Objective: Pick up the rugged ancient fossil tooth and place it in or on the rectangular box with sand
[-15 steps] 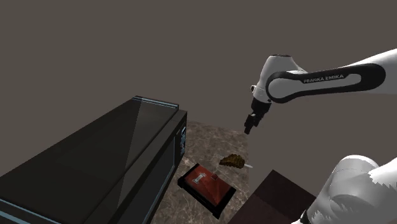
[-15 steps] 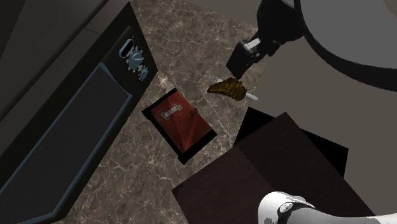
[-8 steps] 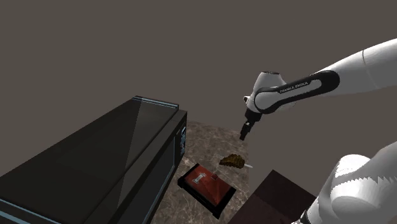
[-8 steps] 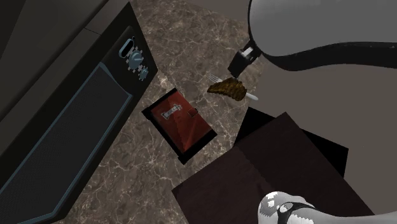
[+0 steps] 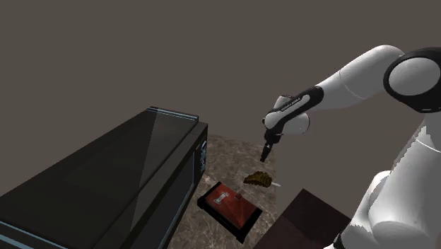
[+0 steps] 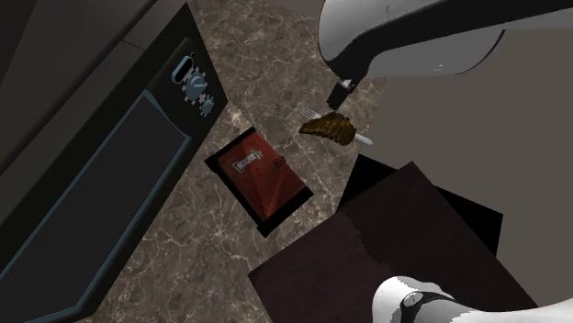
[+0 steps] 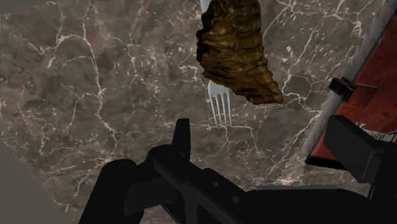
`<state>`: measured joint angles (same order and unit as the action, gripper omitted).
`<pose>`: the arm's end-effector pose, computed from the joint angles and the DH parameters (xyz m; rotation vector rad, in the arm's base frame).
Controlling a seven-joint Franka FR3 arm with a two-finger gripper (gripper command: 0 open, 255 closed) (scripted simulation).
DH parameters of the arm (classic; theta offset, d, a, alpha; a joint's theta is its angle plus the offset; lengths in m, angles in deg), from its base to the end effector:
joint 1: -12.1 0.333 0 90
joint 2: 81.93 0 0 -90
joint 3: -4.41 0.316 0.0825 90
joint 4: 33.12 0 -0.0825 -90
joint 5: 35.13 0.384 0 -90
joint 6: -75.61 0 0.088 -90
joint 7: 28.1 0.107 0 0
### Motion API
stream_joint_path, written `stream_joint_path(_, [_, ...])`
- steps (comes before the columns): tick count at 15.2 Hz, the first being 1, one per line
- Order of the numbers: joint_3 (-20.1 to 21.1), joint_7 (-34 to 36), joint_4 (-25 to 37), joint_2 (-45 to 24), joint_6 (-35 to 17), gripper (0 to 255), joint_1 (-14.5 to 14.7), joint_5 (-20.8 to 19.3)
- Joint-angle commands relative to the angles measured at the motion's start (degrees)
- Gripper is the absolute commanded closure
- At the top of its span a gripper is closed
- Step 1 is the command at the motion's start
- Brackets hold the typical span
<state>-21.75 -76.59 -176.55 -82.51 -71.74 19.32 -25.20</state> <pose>0.4455 -0.1561 0.2846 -3.0395 -0.5730 -0.1567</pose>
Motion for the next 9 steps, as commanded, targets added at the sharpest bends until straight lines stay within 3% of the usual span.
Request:
stream_joint_path(1, [0.2, -8.0, 3.0, -6.1, -1.9, 0, -0.2, 6.6])
stream_joint_path(5, [4.4, -20.7, 9.8, -16.8, -3.6, 0, -4.2, 16.6])
stream_joint_path(9, [6.9, -23.7, 11.6, -20.6, -5.4, 0, -6.1, 19.8])
